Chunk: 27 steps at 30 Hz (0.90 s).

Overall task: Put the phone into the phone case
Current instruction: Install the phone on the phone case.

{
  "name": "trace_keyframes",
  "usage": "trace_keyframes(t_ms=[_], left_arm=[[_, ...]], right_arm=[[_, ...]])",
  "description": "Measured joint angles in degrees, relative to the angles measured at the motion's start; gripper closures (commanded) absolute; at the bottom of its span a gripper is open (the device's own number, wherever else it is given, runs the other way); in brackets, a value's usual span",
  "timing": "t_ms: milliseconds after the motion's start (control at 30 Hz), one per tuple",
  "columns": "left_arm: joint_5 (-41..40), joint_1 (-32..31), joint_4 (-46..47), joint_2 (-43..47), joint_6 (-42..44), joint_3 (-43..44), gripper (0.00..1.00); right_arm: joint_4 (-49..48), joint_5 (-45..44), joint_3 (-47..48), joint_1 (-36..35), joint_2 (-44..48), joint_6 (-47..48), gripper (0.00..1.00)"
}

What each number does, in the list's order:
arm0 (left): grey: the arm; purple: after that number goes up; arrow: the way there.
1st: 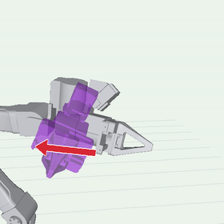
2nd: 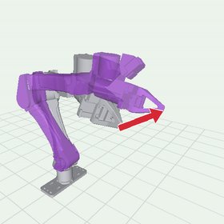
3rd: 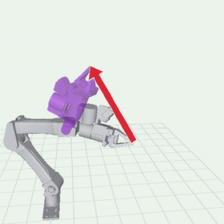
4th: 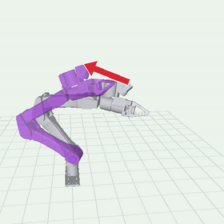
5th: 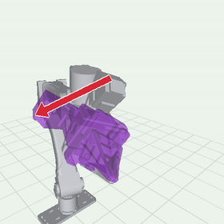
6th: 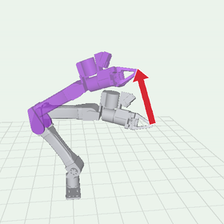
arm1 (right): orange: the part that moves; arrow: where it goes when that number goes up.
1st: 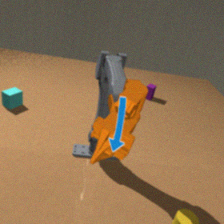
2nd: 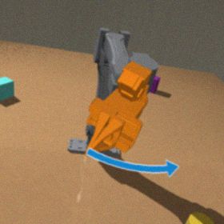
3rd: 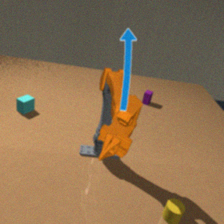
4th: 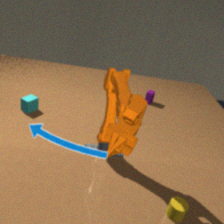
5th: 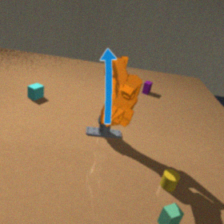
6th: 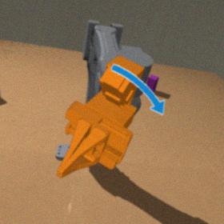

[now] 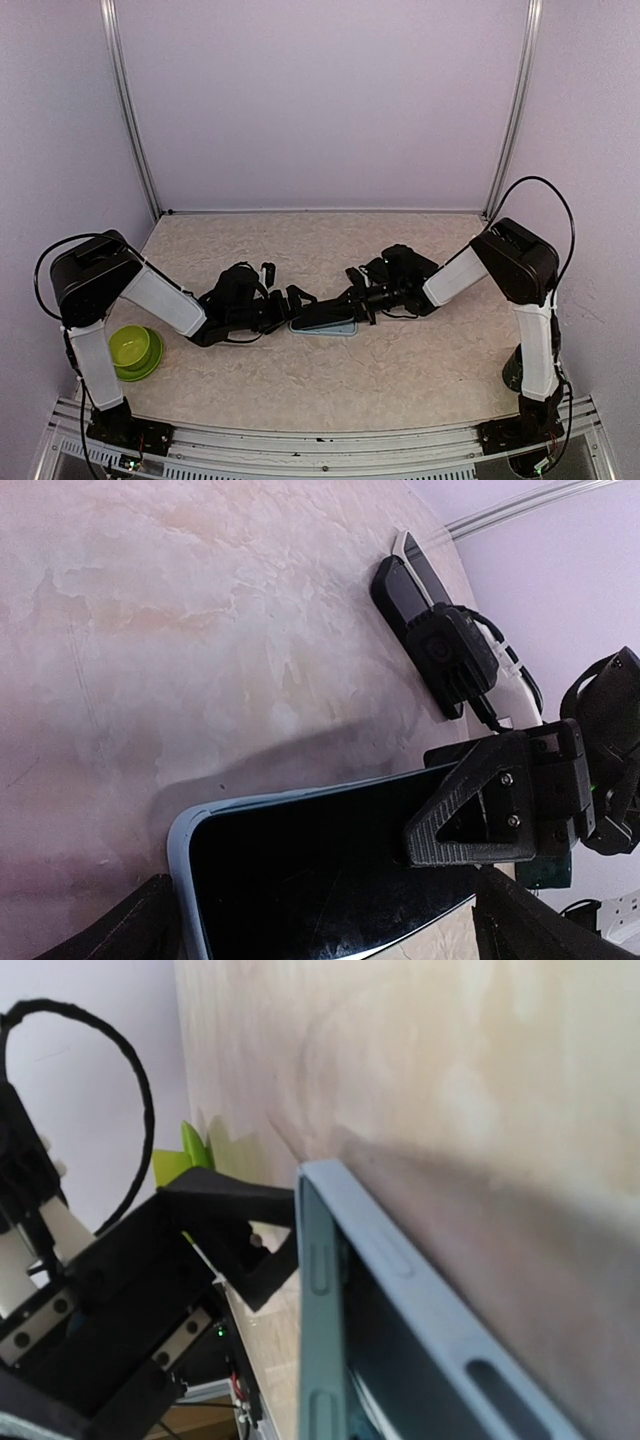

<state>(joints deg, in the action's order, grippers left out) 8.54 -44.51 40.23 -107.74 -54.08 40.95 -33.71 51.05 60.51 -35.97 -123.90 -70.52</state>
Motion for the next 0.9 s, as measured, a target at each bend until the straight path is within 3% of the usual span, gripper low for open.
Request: trace_keyframes(t_ms=[900], left_arm=[[-0.2, 0.0, -0.4, 2.2, 0.3, -2.2, 0.01]], right_arm=[[-6.3, 1.4, -0.4, -0.7, -2.0, -1.6, 1.00]])
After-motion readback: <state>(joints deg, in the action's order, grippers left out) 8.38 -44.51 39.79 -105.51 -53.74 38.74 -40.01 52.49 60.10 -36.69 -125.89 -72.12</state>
